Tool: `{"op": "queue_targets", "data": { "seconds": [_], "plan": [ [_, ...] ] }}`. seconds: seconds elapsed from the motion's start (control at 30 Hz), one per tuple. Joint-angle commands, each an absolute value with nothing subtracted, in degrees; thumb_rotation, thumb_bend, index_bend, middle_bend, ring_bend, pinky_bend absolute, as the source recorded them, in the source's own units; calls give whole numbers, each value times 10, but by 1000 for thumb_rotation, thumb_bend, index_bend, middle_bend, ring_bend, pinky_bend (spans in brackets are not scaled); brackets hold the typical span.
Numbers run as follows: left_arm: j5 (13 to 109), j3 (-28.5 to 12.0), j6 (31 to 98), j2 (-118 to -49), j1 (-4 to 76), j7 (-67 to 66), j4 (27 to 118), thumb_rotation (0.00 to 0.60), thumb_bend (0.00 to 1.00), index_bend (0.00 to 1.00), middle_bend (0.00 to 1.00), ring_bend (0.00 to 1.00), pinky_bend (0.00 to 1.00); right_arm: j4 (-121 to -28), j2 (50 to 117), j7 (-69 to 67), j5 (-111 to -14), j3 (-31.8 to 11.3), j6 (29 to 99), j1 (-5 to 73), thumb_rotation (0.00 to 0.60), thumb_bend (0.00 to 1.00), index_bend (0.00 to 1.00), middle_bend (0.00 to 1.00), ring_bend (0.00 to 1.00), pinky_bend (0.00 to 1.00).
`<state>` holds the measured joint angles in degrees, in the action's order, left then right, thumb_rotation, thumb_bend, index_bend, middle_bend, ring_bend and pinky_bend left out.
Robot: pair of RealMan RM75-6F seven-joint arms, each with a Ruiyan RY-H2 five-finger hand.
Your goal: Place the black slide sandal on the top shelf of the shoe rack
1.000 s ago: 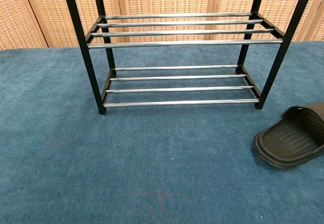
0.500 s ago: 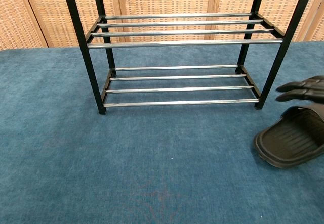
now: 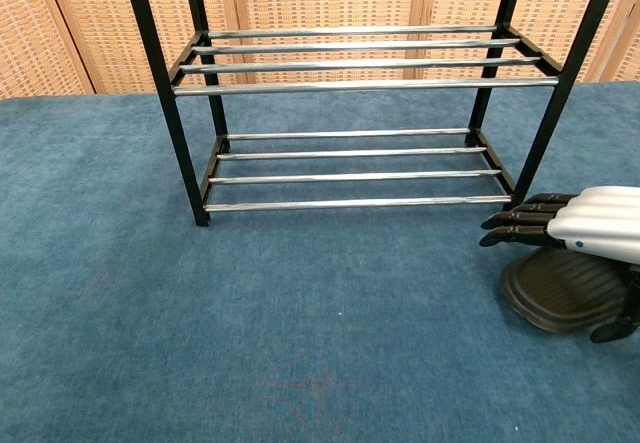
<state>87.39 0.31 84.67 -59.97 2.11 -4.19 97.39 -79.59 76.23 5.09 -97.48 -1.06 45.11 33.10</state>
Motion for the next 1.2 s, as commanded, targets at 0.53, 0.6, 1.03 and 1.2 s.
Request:
{"op": "queue_targets", "data": {
  "seconds": [0.53,0.6,1.03,1.2],
  "plan": [
    [868,2,843,-600,24,-46,976,600,173,0,0,0,0,-781,760,126,-899,-5,391,373,600,392,90,146,19,45],
    [867,2,843,-600,24,-45,977,600,173,0,0,0,0,-781,761,133,-895,-3,391,375,600,464,188,240,82,121],
    [868,3,843,-598,25,-40,977,600,173,0,0,0,0,-807,737,102,-974,37,496,360,600,637,449,444,250,284],
    [871,4,844,-597,25,-38,976,600,173,0,0,0,0,-830,708,109,-1055,67,572,352,600,640,451,451,250,292]
  ]
}}
